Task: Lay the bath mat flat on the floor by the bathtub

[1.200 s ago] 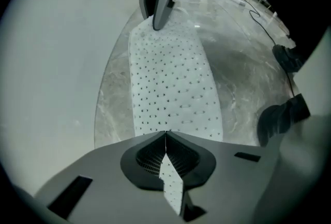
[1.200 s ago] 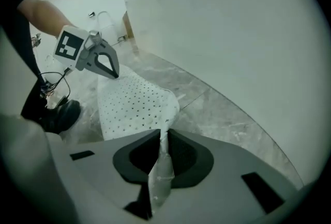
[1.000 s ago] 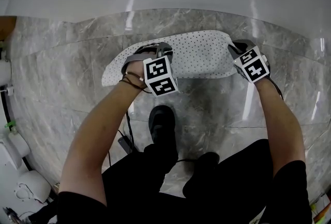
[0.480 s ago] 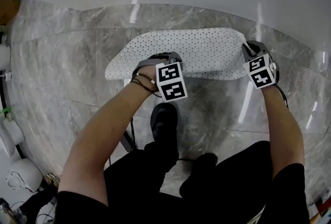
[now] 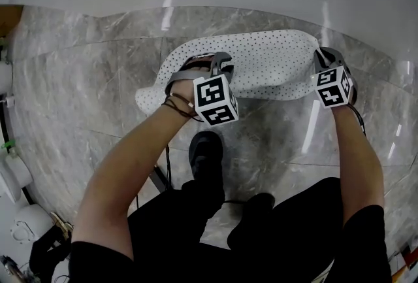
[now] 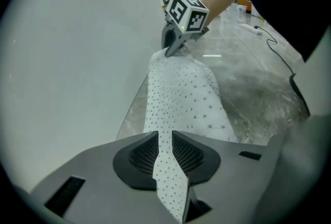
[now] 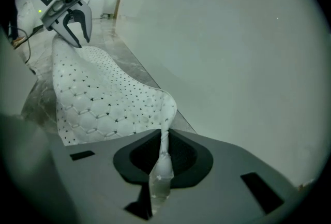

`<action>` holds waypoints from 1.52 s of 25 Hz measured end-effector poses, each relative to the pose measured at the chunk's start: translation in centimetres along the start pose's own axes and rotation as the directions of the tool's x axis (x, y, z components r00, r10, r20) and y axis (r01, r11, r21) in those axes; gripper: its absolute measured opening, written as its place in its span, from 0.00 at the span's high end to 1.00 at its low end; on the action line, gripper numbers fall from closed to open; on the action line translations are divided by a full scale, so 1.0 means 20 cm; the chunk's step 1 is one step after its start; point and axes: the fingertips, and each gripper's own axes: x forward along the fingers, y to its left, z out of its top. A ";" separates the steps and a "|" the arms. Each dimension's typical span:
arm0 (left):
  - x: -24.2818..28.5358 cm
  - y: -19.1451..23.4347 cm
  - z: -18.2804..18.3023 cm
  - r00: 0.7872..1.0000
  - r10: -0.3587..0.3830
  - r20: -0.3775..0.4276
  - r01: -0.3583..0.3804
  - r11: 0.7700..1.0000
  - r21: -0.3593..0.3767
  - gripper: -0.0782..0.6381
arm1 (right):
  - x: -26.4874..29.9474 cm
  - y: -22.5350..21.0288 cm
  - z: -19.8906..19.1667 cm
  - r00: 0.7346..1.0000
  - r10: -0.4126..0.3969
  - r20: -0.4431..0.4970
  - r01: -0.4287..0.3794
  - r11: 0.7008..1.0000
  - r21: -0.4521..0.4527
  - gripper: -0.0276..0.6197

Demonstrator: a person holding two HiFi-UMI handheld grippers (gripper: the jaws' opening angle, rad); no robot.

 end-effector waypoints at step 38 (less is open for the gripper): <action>0.27 0.16 -0.79 0.907 -0.268 -0.325 0.213 0.958 -0.194 0.85 | 0.01 0.11 -0.25 0.989 0.108 -0.100 -0.094 0.987 0.134 0.86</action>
